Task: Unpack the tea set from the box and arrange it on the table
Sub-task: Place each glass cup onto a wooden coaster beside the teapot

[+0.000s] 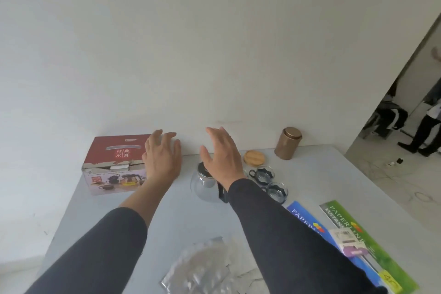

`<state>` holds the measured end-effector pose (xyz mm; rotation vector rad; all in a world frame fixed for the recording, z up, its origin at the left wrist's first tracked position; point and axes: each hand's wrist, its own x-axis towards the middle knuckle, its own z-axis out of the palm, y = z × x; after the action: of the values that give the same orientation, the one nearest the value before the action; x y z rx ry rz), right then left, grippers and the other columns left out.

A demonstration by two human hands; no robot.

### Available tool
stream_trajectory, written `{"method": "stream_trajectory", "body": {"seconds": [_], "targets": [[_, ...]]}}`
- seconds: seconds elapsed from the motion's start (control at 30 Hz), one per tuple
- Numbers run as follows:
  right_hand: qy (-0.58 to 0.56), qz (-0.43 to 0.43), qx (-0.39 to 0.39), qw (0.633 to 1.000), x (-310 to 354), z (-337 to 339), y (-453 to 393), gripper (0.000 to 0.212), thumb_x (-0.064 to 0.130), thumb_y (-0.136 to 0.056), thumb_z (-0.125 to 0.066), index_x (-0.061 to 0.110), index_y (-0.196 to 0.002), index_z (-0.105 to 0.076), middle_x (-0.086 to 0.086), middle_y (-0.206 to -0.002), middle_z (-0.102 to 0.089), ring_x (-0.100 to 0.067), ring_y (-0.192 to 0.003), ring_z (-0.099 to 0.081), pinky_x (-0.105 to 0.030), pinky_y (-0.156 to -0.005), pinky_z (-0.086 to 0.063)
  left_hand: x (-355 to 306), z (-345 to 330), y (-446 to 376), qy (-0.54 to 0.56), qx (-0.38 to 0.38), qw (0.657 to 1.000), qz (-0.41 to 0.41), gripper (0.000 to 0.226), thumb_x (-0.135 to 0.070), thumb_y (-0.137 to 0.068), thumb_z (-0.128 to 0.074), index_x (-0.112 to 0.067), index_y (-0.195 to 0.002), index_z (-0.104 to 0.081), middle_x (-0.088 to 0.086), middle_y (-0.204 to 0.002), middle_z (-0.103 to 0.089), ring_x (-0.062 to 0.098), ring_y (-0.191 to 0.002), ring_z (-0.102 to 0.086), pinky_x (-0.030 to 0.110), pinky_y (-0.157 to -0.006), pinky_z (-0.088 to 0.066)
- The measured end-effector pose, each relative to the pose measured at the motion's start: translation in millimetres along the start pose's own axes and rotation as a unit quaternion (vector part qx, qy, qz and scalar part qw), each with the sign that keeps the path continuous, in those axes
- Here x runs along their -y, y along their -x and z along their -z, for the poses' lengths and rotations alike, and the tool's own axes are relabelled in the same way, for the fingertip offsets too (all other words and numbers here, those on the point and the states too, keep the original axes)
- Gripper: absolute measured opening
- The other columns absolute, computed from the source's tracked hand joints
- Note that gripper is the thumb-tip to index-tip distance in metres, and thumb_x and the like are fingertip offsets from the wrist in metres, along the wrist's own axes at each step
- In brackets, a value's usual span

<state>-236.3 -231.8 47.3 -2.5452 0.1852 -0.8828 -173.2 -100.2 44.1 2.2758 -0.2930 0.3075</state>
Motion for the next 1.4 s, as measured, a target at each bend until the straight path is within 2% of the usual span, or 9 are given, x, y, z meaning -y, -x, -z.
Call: {"method": "stream_trajectory", "body": {"seconds": [0.1,0.2,0.3,0.4,0.53,0.73,0.93,1.13,1.4], "targets": [[0.024,-0.055,-0.021,0.998,-42.1,28.5,15.0,0.044,0.024,-0.090,-0.052,0.004,-0.129,-0.051,-0.015,-0.127,-0.058,-0.034,-0.134,-0.039,-0.038,-0.109,-0.032,-29.5,-29.9,30.7,-0.001,0.028,1.000,-0.006,0.034,-0.034,-0.098,-0.040,-0.024,-0.128,-0.051,0.004,-0.147,-0.031,0.023,-0.139,-0.022,0.047,-0.107,-0.026],[0.041,-0.097,0.030,0.994,-69.6,46.6,32.5,0.045,0.026,-0.094,-0.046,0.008,-0.135,-0.044,-0.014,-0.134,-0.052,-0.028,-0.139,-0.030,-0.034,-0.111,-0.026,-43.1,-51.5,53.5,-0.015,0.058,0.998,-0.018,0.035,-0.034,-0.097,-0.042,-0.025,-0.129,-0.052,0.003,-0.147,-0.031,0.022,-0.139,-0.022,0.046,-0.108,-0.026],[0.048,-0.081,0.049,0.994,-81.8,56.9,39.9,0.043,0.024,-0.095,-0.048,0.005,-0.134,-0.045,-0.017,-0.131,-0.053,-0.032,-0.137,-0.032,-0.038,-0.111,-0.028,-53.3,-63.8,58.4,-0.025,0.073,0.997,-0.020,0.036,-0.034,-0.097,-0.042,-0.023,-0.130,-0.051,0.004,-0.147,-0.031,0.022,-0.139,-0.022,0.046,-0.108,-0.026],[0.055,-0.066,0.031,0.996,-91.3,61.2,42.6,0.038,0.017,-0.090,-0.056,-0.002,-0.122,-0.054,-0.022,-0.113,-0.060,-0.041,-0.122,-0.047,-0.044,-0.103,-0.038,-63.9,-75.6,56.2,-0.032,0.090,0.995,-0.023,0.037,-0.034,-0.097,-0.041,-0.023,-0.131,-0.050,0.004,-0.147,-0.031,0.022,-0.139,-0.021,0.045,-0.109,-0.024],[0.084,-0.075,0.053,0.992,-111.5,75.6,41.5,0.034,0.021,-0.089,-0.056,0.001,-0.116,-0.056,-0.015,-0.107,-0.059,-0.036,-0.114,-0.051,-0.044,-0.097,-0.044,-79.2,-96.1,47.8,-0.023,0.104,0.993,-0.043,0.037,-0.034,-0.097,-0.041,-0.022,-0.131,-0.050,0.004,-0.146,-0.032,0.022,-0.138,-0.023,0.045,-0.108,-0.026],[0.108,-0.105,0.035,0.988,-150.3,92.7,31.6,0.038,0.025,-0.091,-0.053,0.006,-0.124,-0.054,-0.013,-0.119,-0.057,-0.028,-0.120,-0.048,-0.037,-0.098,-0.042,-102.2,-139.3,46.9,-0.004,0.130,0.990,-0.059,0.039,-0.036,-0.097,-0.041,-0.022,-0.132,-0.049,0.004,-0.146,-0.031,0.022,-0.138,-0.024,0.044,-0.107,-0.028],[0.129,-0.098,0.048,0.986,-195.6,99.5,29.8,0.037,0.027,-0.092,-0.052,0.009,-0.124,-0.053,-0.010,-0.118,-0.057,-0.026,-0.114,-0.051,-0.032,-0.095,-0.041,-121.2,-182.6,46.0,-0.018,0.158,0.985,-0.063,0.039,-0.037,-0.097,-0.040,-0.024,-0.133,-0.047,0.002,-0.146,-0.030,0.020,-0.138,-0.023,0.043,-0.109,-0.026],[0.104,-0.105,0.065,0.987,-270.7,110.3,-4.5,0.039,0.025,-0.090,-0.055,0.006,-0.124,-0.054,-0.013,-0.115,-0.058,-0.030,-0.113,-0.052,-0.038,-0.092,-0.045,-152.1,-257.6,27.0,-0.038,0.151,0.986,-0.067,0.041,-0.036,-0.095,-0.044,-0.022,-0.133,-0.047,0.002,-0.146,-0.032,0.020,-0.138,-0.024,0.043,-0.110,-0.026],[0.092,-0.136,0.110,0.980,-409.7,113.8,-81.3,0.044,0.030,-0.091,-0.054,0.012,-0.130,-0.047,-0.008,-0.126,-0.054,-0.027,-0.120,-0.046,-0.035,-0.096,-0.041,-207.6,-382.9,11.6,-0.057,0.193,0.979,-0.026,0.064,-0.042,-0.088,-0.057,-0.019,-0.142,-0.033,0.000,-0.150,-0.026,0.020,-0.140,-0.023,0.040,-0.112,-0.024]]}}
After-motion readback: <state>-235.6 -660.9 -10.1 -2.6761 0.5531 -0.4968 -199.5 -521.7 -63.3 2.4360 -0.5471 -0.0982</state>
